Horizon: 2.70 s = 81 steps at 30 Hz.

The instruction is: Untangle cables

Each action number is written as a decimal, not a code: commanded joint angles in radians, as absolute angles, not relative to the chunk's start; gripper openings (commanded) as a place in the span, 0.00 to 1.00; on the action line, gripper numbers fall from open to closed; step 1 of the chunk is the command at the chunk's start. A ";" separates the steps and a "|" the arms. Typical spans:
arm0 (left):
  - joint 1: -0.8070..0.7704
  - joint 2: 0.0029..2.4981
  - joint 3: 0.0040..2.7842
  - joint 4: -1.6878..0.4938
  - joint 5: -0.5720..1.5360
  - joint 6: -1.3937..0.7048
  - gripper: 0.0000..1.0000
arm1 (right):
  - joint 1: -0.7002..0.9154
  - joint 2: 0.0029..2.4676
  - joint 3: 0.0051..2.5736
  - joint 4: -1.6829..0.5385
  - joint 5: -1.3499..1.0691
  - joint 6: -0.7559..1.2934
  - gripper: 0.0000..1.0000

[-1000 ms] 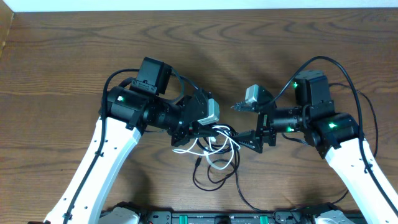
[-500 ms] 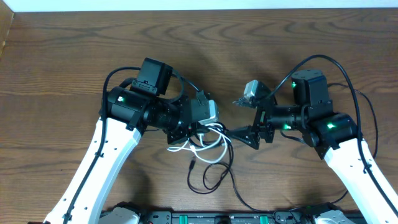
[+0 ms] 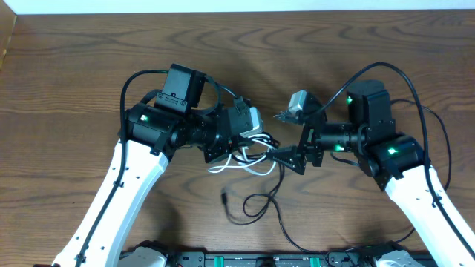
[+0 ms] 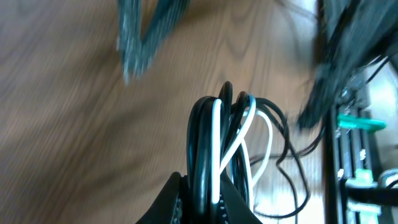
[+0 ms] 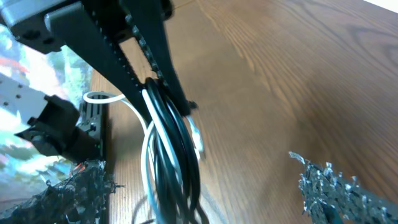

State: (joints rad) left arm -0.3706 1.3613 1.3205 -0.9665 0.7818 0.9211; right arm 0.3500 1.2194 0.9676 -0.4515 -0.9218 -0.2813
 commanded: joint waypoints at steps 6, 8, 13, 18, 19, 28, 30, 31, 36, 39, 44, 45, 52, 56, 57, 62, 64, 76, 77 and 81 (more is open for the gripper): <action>-0.372 1.352 1.328 -0.899 1.095 0.915 0.08 | 0.363 1.218 0.972 -0.453 -0.932 -0.315 0.66; -0.372 1.352 1.328 -0.900 1.080 0.915 0.09 | 0.363 1.218 0.972 -0.453 -0.921 -0.315 0.31; -0.372 1.352 1.328 -0.915 0.996 0.914 0.36 | 0.362 1.218 0.972 -0.453 -0.912 -0.315 0.01; -0.372 1.352 1.328 -0.926 0.974 0.914 0.47 | 0.359 1.217 0.972 -0.453 -0.773 -0.266 0.01; -0.371 1.352 1.328 -0.931 0.966 0.912 0.65 | 0.353 1.217 0.972 -0.453 -0.717 -0.233 0.01; -0.369 1.352 1.328 -0.925 0.665 0.701 0.83 | 0.289 1.217 0.972 -0.419 -0.680 -0.132 0.01; -0.370 1.352 1.328 -0.889 0.650 0.591 0.83 | 0.288 1.217 0.972 -0.388 -0.680 -0.101 0.01; -0.370 1.352 1.328 -0.873 0.650 0.549 0.83 | 0.289 1.217 0.972 -0.377 -0.680 -0.089 0.01; -0.370 1.352 1.328 -0.771 0.650 0.294 0.84 | 0.289 1.217 0.972 -0.345 -0.680 -0.038 0.01; -0.370 1.352 1.328 -0.704 0.649 0.154 0.84 | 0.290 1.217 0.972 -0.346 -0.683 -0.021 0.01; -0.371 1.352 1.328 -0.645 0.649 0.068 0.84 | 0.290 1.217 0.972 -0.345 -0.691 0.016 0.01; -0.371 1.352 1.328 -0.641 0.649 0.069 0.84 | 0.290 1.217 0.972 -0.344 -0.691 0.029 0.01; -0.372 1.353 1.328 -0.641 0.642 0.068 0.84 | 0.290 1.217 0.972 -0.331 -0.707 0.074 0.01; -0.372 1.353 1.328 -0.637 0.642 0.031 0.84 | 0.290 1.217 0.972 -0.313 -0.725 0.074 0.01; -0.372 1.353 1.328 -0.637 0.642 0.023 0.84 | 0.290 1.217 0.972 -0.309 -0.725 0.074 0.01; -0.373 1.353 1.328 -0.634 0.642 -0.009 0.84 | 0.290 1.217 0.972 -0.274 -0.725 0.146 0.01; -0.373 1.353 1.328 -0.630 0.642 -0.033 0.84 | 0.290 1.217 0.972 -0.257 -0.725 0.195 0.01; -0.470 1.353 1.328 -0.603 0.383 -0.088 0.84 | 0.409 1.217 0.972 -0.228 -0.557 0.240 0.01; -0.485 1.353 1.328 -0.604 0.350 -0.088 0.84 | 0.418 1.217 0.972 -0.228 -0.534 0.240 0.01; -0.525 1.353 1.328 -0.606 0.222 -0.088 0.84 | 0.426 1.217 0.972 -0.228 -0.502 0.243 0.01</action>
